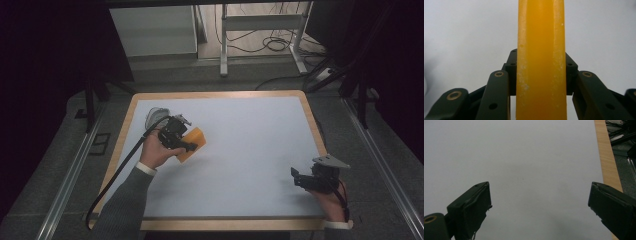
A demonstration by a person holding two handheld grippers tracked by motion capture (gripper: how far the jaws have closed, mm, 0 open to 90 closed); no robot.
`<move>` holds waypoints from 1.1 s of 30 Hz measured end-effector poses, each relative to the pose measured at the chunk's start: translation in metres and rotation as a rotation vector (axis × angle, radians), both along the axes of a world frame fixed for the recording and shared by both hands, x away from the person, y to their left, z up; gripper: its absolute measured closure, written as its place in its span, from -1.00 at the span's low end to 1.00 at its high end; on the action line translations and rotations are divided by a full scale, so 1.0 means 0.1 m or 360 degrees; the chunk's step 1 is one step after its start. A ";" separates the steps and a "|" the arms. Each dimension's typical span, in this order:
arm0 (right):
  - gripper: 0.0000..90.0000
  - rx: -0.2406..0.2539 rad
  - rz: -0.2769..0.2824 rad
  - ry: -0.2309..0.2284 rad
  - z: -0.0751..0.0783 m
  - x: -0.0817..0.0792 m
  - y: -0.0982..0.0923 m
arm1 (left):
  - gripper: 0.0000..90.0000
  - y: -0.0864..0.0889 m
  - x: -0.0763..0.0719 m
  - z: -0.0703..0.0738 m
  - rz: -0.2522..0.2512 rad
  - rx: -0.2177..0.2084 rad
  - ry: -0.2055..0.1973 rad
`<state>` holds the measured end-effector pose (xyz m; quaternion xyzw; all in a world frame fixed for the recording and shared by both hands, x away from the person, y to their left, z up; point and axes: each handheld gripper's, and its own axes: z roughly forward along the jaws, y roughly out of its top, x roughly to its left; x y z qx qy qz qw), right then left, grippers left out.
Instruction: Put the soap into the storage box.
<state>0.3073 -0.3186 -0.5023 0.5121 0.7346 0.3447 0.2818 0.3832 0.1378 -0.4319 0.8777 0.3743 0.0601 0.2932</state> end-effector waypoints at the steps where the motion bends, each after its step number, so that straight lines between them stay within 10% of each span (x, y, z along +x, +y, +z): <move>1: -0.90 0.0003 -0.0002 0.0001 0.00 0.00 0.00 | 0.36 0.02 0.01 0.01 0.0001 -0.0011 0.0005; 33: -0.90 0.0005 -0.0016 -0.0001 0.00 0.00 -0.02 | 0.36 0.32 0.21 0.23 0.0135 -0.0052 -0.0056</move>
